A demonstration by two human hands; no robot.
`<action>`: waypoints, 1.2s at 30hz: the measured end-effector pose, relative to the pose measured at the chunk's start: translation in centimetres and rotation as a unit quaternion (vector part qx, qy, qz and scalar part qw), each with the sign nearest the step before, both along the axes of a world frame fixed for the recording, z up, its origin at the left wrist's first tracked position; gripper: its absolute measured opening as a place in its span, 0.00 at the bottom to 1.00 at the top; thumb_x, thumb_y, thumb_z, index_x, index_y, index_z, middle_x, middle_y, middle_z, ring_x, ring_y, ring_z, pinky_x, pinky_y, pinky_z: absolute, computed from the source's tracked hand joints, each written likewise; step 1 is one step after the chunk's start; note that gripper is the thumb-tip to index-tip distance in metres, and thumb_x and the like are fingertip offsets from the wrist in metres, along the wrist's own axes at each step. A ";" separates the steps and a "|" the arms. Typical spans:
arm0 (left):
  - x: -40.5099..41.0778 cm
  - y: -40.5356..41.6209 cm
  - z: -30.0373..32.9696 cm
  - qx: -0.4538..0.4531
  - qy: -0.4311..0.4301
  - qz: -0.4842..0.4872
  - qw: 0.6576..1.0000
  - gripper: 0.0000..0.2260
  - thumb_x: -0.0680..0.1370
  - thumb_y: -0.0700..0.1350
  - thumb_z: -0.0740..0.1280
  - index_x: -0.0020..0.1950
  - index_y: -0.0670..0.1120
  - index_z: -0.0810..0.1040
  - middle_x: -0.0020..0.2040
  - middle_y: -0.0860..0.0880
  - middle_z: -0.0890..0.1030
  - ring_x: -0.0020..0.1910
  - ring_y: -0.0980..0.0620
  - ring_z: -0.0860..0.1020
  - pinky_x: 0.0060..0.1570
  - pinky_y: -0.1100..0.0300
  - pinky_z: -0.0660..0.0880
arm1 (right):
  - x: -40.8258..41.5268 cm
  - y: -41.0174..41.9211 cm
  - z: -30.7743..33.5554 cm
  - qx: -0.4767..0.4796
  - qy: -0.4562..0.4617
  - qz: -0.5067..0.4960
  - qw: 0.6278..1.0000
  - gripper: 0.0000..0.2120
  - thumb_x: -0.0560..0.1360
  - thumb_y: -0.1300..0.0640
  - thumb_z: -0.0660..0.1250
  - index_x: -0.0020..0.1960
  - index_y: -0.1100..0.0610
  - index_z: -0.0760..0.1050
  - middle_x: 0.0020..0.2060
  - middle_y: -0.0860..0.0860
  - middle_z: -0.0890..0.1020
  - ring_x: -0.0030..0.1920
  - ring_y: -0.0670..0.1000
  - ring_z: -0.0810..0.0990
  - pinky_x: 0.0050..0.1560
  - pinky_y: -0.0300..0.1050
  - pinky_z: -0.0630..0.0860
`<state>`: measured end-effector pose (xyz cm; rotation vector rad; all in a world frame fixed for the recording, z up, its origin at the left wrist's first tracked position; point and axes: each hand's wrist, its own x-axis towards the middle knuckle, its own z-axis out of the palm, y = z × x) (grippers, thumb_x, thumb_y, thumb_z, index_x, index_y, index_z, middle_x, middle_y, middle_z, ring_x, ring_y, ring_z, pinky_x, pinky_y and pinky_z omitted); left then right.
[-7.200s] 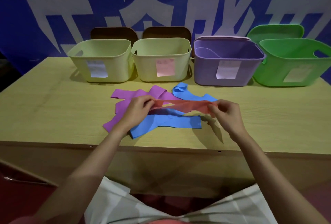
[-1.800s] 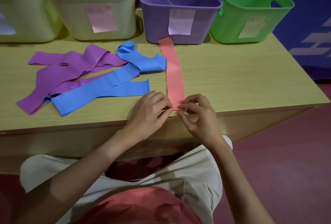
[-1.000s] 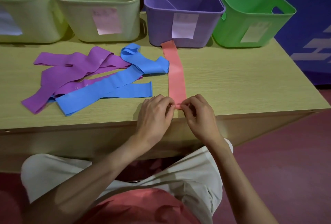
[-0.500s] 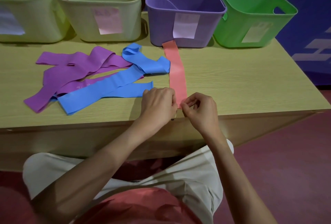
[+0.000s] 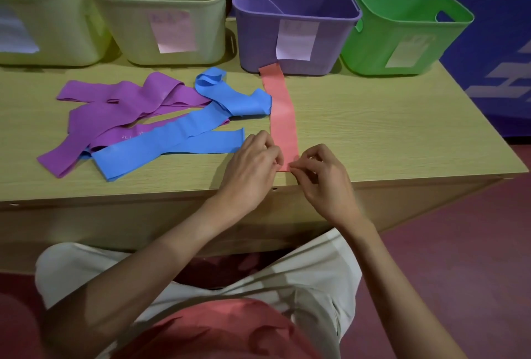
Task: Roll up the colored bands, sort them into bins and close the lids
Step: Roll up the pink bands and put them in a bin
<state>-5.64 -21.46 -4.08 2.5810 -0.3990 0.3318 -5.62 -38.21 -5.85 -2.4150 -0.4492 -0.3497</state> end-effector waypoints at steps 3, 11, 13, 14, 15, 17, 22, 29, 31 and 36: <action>-0.1 0.4 -0.4 0.027 -0.026 -0.051 0.998 0.02 0.75 0.35 0.69 0.46 0.41 0.80 0.46 0.47 0.76 0.47 0.47 0.73 0.41 0.48 0.75 | 0.1 -0.5 0.1 -0.018 -0.014 0.033 0.999 0.07 0.74 0.58 0.71 0.51 0.58 0.83 0.46 0.51 0.75 0.47 0.45 0.74 0.41 0.46 0.77; 0.1 1.2 -0.1 -0.004 -0.011 -0.072 0.997 0.05 0.77 0.42 0.68 0.50 0.41 0.81 0.45 0.47 0.78 0.48 0.48 0.73 0.46 0.50 0.74 | 0.8 -0.3 0.1 -0.013 -0.015 0.046 0.999 0.06 0.74 0.58 0.71 0.50 0.59 0.82 0.44 0.49 0.76 0.46 0.48 0.75 0.42 0.47 0.76; -0.1 1.2 -0.1 -0.012 -0.011 -0.070 0.997 0.05 0.77 0.42 0.68 0.50 0.41 0.81 0.44 0.47 0.78 0.48 0.48 0.74 0.46 0.52 0.73 | 0.6 -0.4 0.2 -0.012 -0.013 0.053 0.998 0.05 0.76 0.58 0.70 0.49 0.59 0.82 0.43 0.49 0.76 0.45 0.48 0.75 0.42 0.47 0.75; -0.3 1.2 -0.2 -0.015 -0.009 -0.069 0.997 0.05 0.78 0.42 0.68 0.50 0.42 0.82 0.45 0.47 0.79 0.48 0.48 0.74 0.45 0.53 0.73 | 0.5 -0.4 0.3 -0.009 -0.008 0.060 0.998 0.04 0.76 0.59 0.69 0.49 0.58 0.81 0.43 0.49 0.76 0.45 0.48 0.75 0.42 0.47 0.74; -0.5 1.2 -0.2 -0.019 -0.005 -0.068 0.997 0.05 0.78 0.42 0.68 0.50 0.42 0.82 0.45 0.48 0.79 0.48 0.48 0.74 0.45 0.55 0.72 | 0.3 -0.5 0.3 -0.004 0.001 0.066 0.998 0.04 0.77 0.59 0.68 0.49 0.58 0.81 0.42 0.49 0.76 0.44 0.48 0.75 0.42 0.46 0.74; -1.0 1.3 -0.3 -0.031 0.005 -0.059 0.998 0.06 0.78 0.43 0.67 0.51 0.43 0.81 0.45 0.49 0.79 0.48 0.50 0.73 0.45 0.59 0.69 | -0.1 -0.4 0.3 0.009 0.021 0.071 0.997 0.04 0.77 0.60 0.68 0.49 0.58 0.81 0.42 0.48 0.75 0.42 0.47 0.74 0.41 0.44 0.73; -1.7 0.4 -0.5 -0.079 0.027 0.016 0.996 0.05 0.78 0.43 0.66 0.49 0.45 0.81 0.44 0.50 0.78 0.45 0.52 0.74 0.45 0.60 0.70 | -0.4 0.1 0.6 0.058 0.071 0.030 0.995 0.04 0.77 0.59 0.68 0.51 0.57 0.76 0.40 0.49 0.77 0.38 0.45 0.74 0.39 0.38 0.70; -1.5 -0.8 0.3 -0.111 0.070 0.118 0.984 0.04 0.75 0.45 0.68 0.46 0.45 0.76 0.40 0.54 0.80 0.40 0.53 0.76 0.39 0.58 0.71 | 0.1 1.3 0.9 0.092 0.102 -0.062 0.989 0.08 0.75 0.57 0.70 0.47 0.59 0.72 0.34 0.46 0.78 0.33 0.44 0.75 0.36 0.43 0.73; -1.2 -0.7 0.7 -0.107 0.088 0.121 0.983 0.05 0.75 0.45 0.69 0.46 0.45 0.75 0.39 0.53 0.80 0.40 0.53 0.77 0.39 0.57 0.73 | 0.2 1.5 0.9 0.097 0.103 -0.083 0.986 0.08 0.73 0.58 0.71 0.46 0.59 0.73 0.33 0.44 0.76 0.32 0.42 0.74 0.35 0.40 0.72; -0.4 -1.2 1.3 0.033 0.052 0.087 0.994 0.06 0.76 0.46 0.68 0.46 0.45 0.74 0.40 0.48 0.79 0.45 0.45 0.76 0.48 0.51 0.72 | -0.2 1.3 0.5 0.083 0.052 -0.081 0.992 0.06 0.72 0.60 0.73 0.43 0.57 0.76 0.39 0.49 0.73 0.35 0.43 0.71 0.38 0.30 0.67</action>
